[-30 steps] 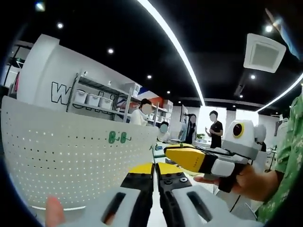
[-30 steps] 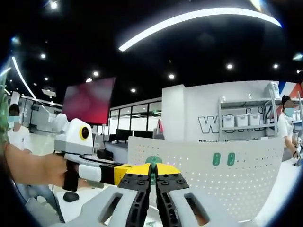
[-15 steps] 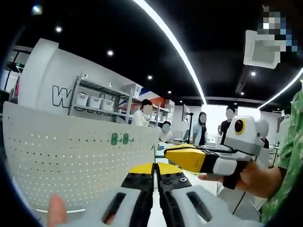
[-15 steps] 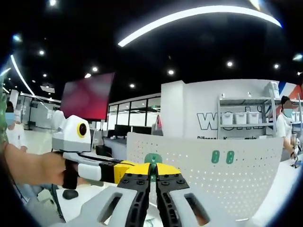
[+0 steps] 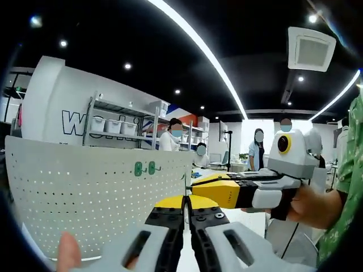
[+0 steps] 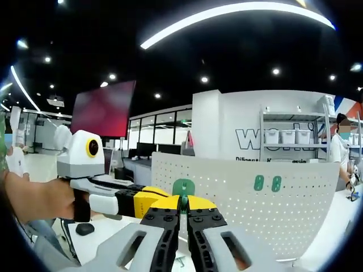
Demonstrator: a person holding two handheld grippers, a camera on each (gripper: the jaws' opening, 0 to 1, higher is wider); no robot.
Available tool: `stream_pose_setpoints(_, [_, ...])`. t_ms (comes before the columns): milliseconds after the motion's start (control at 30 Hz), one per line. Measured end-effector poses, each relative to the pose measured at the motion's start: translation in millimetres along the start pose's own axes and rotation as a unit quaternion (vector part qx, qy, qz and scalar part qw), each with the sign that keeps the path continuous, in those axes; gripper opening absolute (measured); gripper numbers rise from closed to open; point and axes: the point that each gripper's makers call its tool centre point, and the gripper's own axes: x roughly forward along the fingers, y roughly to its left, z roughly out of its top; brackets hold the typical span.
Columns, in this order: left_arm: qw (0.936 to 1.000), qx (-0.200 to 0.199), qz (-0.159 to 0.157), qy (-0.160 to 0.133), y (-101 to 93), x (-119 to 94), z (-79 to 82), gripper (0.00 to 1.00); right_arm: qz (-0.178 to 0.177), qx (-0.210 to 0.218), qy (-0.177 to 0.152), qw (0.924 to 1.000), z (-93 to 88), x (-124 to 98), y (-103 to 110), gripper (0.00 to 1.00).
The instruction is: Insert the hook assembly into the mounting plate slot until the hook locks in place.
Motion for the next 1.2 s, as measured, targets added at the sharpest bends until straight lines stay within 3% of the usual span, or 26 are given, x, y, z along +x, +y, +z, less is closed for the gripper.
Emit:
stream_pose_setpoints(200, [0.9997,0.023,-0.003,0.005,-1.0,-1.2,0.0,0.02,0.003,0.004,0.003,1.0000,-1.2,-0.8,1.1,0.02])
stream_pose_setpoints(567, [0.9912,0.131,-0.005,0.022,-6.5,-3.1,1.0,0.03,0.008,0.010,0.005,0.9999,-0.4,-2.4,2.6,0.02])
stream_pose_setpoints(733, [0.9917,0.126,-0.005,0.022,-6.0,-2.7,0.2,0.03,0.009,0.016,0.006,0.9998,-2.0,-2.9,2.0,0.01])
stream_pose_setpoints(900, [0.9862,0.163,-0.003,0.030,-6.9,-1.5,-1.2,0.03,0.008,0.018,0.007,0.9998,-3.3,-2.8,1.6,0.01])
stream_pose_setpoints(1200, [0.9883,0.150,0.000,0.031,-4.2,-0.6,-3.3,0.03,0.008,0.027,0.007,0.9996,-6.6,-2.0,-0.5,0.01])
